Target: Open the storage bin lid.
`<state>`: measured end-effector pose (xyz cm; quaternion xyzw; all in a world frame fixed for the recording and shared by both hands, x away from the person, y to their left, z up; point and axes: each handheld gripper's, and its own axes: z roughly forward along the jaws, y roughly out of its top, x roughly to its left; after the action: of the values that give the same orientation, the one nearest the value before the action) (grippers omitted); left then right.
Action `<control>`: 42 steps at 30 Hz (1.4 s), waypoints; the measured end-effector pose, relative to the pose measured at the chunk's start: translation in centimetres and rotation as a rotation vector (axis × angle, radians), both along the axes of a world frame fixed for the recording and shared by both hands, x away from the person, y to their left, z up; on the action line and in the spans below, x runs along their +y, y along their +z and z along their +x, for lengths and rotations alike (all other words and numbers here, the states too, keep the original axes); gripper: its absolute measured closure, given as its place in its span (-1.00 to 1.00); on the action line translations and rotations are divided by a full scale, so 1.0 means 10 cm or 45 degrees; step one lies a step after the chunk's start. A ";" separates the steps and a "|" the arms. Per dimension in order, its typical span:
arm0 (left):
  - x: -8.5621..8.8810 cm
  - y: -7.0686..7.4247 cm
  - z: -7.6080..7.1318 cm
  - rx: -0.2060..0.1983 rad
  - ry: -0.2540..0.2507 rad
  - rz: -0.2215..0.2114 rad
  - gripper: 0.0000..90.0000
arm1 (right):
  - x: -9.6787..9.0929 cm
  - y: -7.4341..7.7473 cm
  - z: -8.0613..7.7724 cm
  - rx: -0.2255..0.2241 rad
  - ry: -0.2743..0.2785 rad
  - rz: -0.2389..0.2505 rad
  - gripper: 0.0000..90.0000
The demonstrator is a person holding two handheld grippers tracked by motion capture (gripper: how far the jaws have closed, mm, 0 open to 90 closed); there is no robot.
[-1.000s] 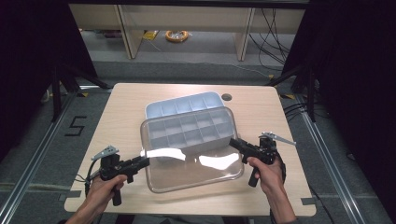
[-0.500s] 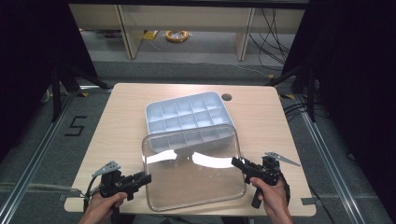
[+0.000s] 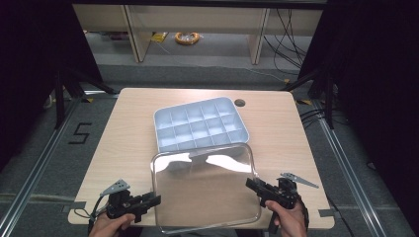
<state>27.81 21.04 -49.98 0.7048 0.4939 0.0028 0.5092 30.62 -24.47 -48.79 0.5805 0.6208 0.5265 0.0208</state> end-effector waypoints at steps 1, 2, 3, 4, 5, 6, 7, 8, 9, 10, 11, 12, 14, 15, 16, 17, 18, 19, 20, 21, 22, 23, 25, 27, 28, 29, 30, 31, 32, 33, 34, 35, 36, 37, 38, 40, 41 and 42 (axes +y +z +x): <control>-0.01 -0.02 0.00 0.002 0.002 -0.009 0.38 | 0.00 -0.01 -0.01 0.004 -0.008 -0.002 0.30; -0.02 -0.03 -0.02 0.013 -0.007 0.009 0.38 | -0.02 -0.02 -0.03 0.014 -0.002 -0.007 0.30; -0.03 -0.05 -0.03 0.019 -0.013 0.014 0.38 | -0.03 -0.03 -0.03 0.016 0.000 -0.012 0.30; -0.03 -0.05 -0.03 0.019 -0.013 0.014 0.38 | -0.03 -0.03 -0.03 0.016 0.000 -0.012 0.30; -0.04 -0.07 -0.03 0.029 -0.022 0.015 0.38 | -0.03 -0.04 -0.04 0.009 -0.002 -0.012 0.29; -0.05 -0.10 -0.03 0.050 -0.043 0.028 0.38 | -0.04 -0.05 -0.05 0.020 -0.007 -0.034 0.29; -0.07 -0.11 -0.03 0.060 -0.040 0.014 0.37 | -0.05 -0.06 -0.06 0.025 -0.005 -0.040 0.29; -0.08 -0.12 -0.03 0.074 -0.056 0.022 0.37 | -0.05 -0.07 -0.06 0.030 -0.012 -0.040 0.28; -0.08 -0.12 -0.03 0.074 -0.056 0.022 0.37 | -0.07 -0.10 -0.06 0.024 -0.013 -0.049 0.28; -0.10 -0.15 -0.04 0.092 -0.066 0.022 0.36 | -0.07 -0.09 -0.07 0.060 -0.004 -0.035 0.27; -0.10 -0.16 -0.04 0.097 -0.072 0.031 0.35 | -0.07 -0.10 -0.07 0.053 -0.011 -0.038 0.27; -0.10 -0.16 -0.04 0.097 -0.072 0.031 0.35 | -0.07 -0.12 -0.07 0.043 -0.022 -0.061 0.27; -0.10 -0.17 -0.04 0.108 -0.073 0.042 0.35 | -0.07 -0.13 -0.07 0.047 -0.017 -0.068 0.26; -0.10 -0.17 -0.04 0.109 -0.072 0.040 0.35 | -0.07 -0.15 -0.06 0.052 -0.017 -0.073 0.26; -0.10 -0.18 -0.03 0.114 -0.073 0.038 0.35 | -0.05 -0.13 -0.08 0.103 -0.017 -0.050 0.25; -0.09 -0.18 -0.02 0.116 -0.081 0.048 0.35 | -0.04 -0.14 -0.08 0.109 -0.030 -0.039 0.25; -0.09 -0.19 -0.02 0.132 -0.088 0.053 0.35 | -0.07 -0.16 -0.06 0.082 0.001 -0.085 0.24; -0.09 -0.20 -0.01 0.143 -0.084 0.041 0.36 | -0.05 -0.16 -0.07 0.115 -0.014 -0.070 0.24; -0.09 -0.21 -0.01 0.150 -0.086 0.036 0.36 | -0.06 -0.18 -0.05 0.089 -0.002 -0.077 0.24; -0.08 -0.21 -0.01 0.149 -0.086 0.040 0.36 | -0.05 -0.19 -0.05 0.083 -0.003 -0.081 0.24; -0.08 -0.21 -0.01 0.149 -0.086 0.040 0.35 | -0.04 -0.18 -0.05 0.090 -0.003 -0.082 0.24; -0.08 -0.20 0.00 0.144 -0.085 0.049 0.35 | -0.03 -0.18 -0.05 0.086 -0.005 -0.083 0.24; -0.08 -0.22 0.00 0.162 -0.073 0.043 0.33 | -0.03 -0.18 -0.05 0.088 0.001 -0.097 0.23; -0.07 -0.23 0.00 0.179 -0.066 0.046 0.31 | -0.01 -0.22 -0.04 0.094 -0.001 -0.120 0.21; -0.07 -0.23 0.01 0.186 -0.056 0.032 0.30 | 0.01 -0.23 -0.04 0.111 0.010 -0.122 0.20; -0.07 -0.23 0.01 0.186 -0.056 0.032 0.30 | 0.01 -0.23 -0.04 0.131 0.006 -0.116 0.20; -0.07 -0.23 0.01 0.184 -0.058 0.030 0.30 | 0.01 -0.25 -0.03 0.116 0.000 -0.120 0.20; -0.06 -0.22 0.02 0.175 -0.052 0.026 0.31 | 0.01 -0.24 -0.02 0.118 0.007 -0.121 0.20; -0.06 -0.22 0.02 0.175 -0.052 0.026 0.31 | 0.01 -0.24 -0.02 0.114 0.004 -0.121 0.20; -0.06 -0.21 0.02 0.174 -0.051 0.033 0.31 | 0.01 -0.24 -0.02 0.114 0.004 -0.121 0.20; -0.07 -0.22 0.03 0.183 -0.049 0.034 0.30 | 0.04 -0.20 -0.04 0.158 -0.022 -0.093 0.19; -0.07 -0.22 0.03 0.183 -0.049 0.034 0.30 | 0.04 -0.20 -0.04 0.158 -0.022 -0.093 0.19; -0.06 -0.23 0.05 0.200 -0.043 0.036 0.30 | 0.03 -0.24 -0.01 0.119 -0.008 -0.135 0.19; -0.06 -0.23 0.05 0.200 -0.043 0.036 0.30 | 0.03 -0.24 -0.01 0.119 -0.008 -0.135 0.19; -0.05 -0.23 0.05 0.205 -0.047 0.033 0.30 | 0.03 -0.24 -0.01 0.131 -0.001 -0.127 0.18; -0.05 -0.23 0.07 0.206 -0.031 0.028 0.29 | 0.05 -0.24 -0.01 0.130 -0.005 -0.152 0.15; -0.05 -0.23 0.07 0.206 -0.031 0.028 0.29 | 0.06 -0.23 -0.01 0.144 0.001 -0.160 0.14; -0.05 -0.23 0.08 0.207 -0.029 0.030 0.29 | 0.09 -0.22 -0.02 0.175 -0.023 -0.138 0.14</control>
<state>28.65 20.58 -52.23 0.7143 0.5253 -0.0544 0.4591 30.46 -23.54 -50.99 0.6188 0.6432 0.4508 0.0144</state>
